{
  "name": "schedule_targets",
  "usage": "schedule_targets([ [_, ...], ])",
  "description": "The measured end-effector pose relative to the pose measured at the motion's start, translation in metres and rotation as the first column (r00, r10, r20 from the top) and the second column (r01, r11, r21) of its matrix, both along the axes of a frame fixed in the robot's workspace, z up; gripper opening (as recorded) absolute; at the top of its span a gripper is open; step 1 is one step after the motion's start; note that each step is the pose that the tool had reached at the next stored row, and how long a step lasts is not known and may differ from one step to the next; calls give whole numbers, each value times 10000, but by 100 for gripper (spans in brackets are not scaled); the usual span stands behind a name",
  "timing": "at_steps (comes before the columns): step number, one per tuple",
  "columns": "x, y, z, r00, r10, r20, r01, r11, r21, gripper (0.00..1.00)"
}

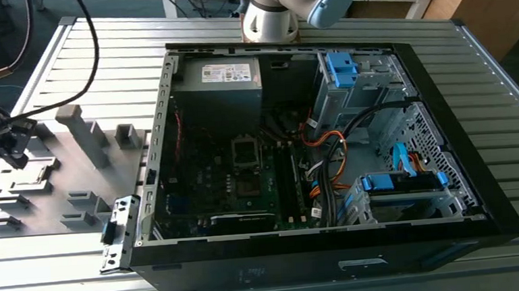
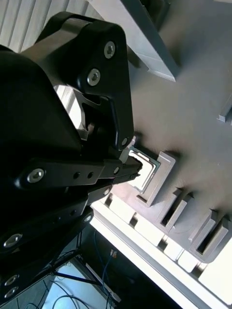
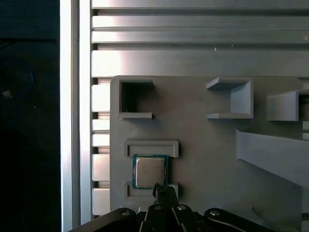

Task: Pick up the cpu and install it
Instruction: 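Pick up the cpu and move it towards the insertion slot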

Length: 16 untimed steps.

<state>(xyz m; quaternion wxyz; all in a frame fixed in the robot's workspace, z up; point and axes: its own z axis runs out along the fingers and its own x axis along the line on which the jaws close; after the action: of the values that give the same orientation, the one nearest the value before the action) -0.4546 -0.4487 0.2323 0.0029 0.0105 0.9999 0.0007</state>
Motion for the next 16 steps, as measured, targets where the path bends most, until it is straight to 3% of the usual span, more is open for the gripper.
schedule_targets([
  [6, -14, 32, -109, 10000, 0, -1, 0, 10000, -99, 11],
  [13, -26, 127, -205, 10000, 0, 1, 0, 9994, -352, 11],
  [16, -30, 147, -216, 10000, 0, 1, 0, 9993, -377, 11],
])
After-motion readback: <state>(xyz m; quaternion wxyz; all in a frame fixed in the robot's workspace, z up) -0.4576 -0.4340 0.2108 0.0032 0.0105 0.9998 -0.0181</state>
